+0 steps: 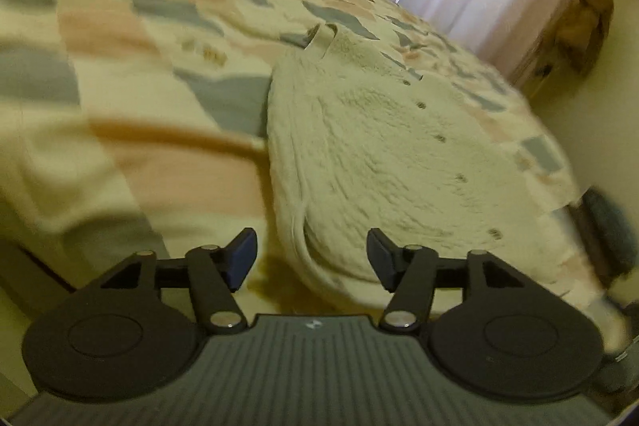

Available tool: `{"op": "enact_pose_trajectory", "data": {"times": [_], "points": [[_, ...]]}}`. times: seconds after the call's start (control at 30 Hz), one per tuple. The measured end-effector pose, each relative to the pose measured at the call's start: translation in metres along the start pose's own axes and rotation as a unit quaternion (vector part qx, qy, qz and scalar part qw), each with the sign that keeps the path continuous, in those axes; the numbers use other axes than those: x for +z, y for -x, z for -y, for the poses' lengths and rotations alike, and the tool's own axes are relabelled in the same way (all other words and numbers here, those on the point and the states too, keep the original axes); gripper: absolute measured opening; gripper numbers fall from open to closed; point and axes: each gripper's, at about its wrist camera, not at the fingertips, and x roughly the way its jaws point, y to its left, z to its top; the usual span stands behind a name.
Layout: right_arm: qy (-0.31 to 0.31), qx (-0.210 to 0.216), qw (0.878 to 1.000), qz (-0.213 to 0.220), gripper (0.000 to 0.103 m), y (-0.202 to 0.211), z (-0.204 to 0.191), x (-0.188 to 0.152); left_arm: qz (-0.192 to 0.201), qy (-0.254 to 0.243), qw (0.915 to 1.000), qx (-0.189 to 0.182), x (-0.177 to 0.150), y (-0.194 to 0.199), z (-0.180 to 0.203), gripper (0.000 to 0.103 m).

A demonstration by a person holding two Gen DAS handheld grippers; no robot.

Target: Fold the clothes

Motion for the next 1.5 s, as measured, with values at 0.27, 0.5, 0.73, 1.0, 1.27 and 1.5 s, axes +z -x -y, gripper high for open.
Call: {"op": "enact_pose_trajectory", "data": {"times": [0.27,0.5,0.73,1.0,1.27,1.5], "points": [[0.153,-0.015,0.988,-0.009,0.056,-0.049,-0.012,-0.009,-0.036,-0.059,0.9974,0.018,-0.002,-0.024,0.016,0.040],[0.100,-0.022,0.994,0.037,0.000,-0.033,-0.002,-0.003,0.085,-0.094,0.9919,0.002,0.015,0.015,0.030,0.006],[0.082,0.040,0.996,0.012,0.003,-0.005,-0.054,-0.031,0.060,-0.090,0.9933,0.040,-0.009,0.021,0.007,0.007],[0.057,0.034,0.997,0.048,0.027,0.017,-0.019,-0.016,0.048,-0.114,0.9889,0.082,-0.029,0.033,-0.008,0.012],[0.109,0.016,0.994,0.027,0.047,-0.007,-0.022,0.002,0.049,-0.468,0.8748,0.116,-0.058,0.010,0.062,0.025],[0.189,0.002,0.982,-0.004,0.051,-0.033,-0.048,-0.009,0.033,-0.631,0.7639,0.129,-0.098,-0.017,0.072,0.040]]}}
